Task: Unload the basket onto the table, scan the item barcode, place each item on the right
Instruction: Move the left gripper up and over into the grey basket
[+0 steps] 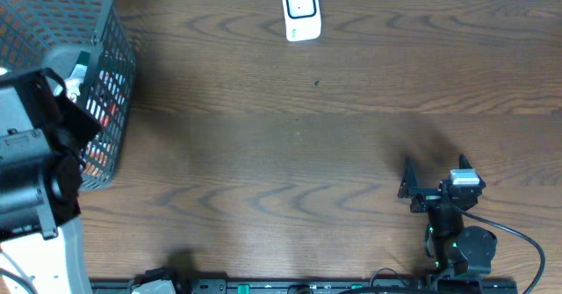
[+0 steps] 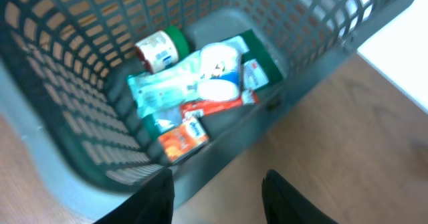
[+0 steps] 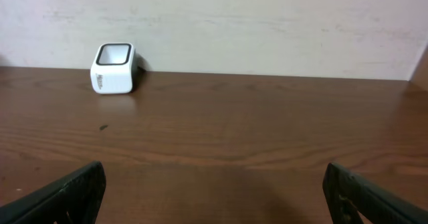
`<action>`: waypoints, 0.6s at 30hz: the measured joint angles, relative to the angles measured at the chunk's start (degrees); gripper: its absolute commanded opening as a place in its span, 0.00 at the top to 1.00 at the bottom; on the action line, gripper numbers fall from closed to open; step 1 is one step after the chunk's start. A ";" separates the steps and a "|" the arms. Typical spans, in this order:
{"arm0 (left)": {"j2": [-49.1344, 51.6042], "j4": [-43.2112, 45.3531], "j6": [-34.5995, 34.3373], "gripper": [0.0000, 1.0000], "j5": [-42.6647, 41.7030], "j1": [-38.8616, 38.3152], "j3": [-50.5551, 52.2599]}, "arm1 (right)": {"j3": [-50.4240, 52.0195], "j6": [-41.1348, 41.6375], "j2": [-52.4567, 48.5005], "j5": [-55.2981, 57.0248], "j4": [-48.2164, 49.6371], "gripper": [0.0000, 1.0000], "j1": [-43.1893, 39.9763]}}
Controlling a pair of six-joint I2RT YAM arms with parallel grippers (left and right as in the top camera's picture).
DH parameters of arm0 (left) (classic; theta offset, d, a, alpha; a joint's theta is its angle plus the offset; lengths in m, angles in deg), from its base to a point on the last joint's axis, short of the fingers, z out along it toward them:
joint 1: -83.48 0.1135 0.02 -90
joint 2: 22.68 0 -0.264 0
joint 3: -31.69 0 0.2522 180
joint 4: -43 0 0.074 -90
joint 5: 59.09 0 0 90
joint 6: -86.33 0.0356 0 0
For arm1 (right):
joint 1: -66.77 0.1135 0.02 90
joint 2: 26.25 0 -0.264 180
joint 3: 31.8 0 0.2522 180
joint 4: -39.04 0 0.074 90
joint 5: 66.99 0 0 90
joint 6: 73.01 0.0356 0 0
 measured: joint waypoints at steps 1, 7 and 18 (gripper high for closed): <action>0.55 0.59 0.00 0.49 -0.44 0.70 -0.02 | 0.00 0.00 0.00 0.00 0.00 0.01 0.00; 5.11 4.76 -0.07 0.46 -2.29 3.19 -0.02 | 0.00 0.00 0.00 0.00 0.00 0.01 0.00; 11.37 10.91 -0.28 0.25 -15.02 10.16 -0.02 | 0.00 -0.02 0.00 0.00 0.00 0.01 0.00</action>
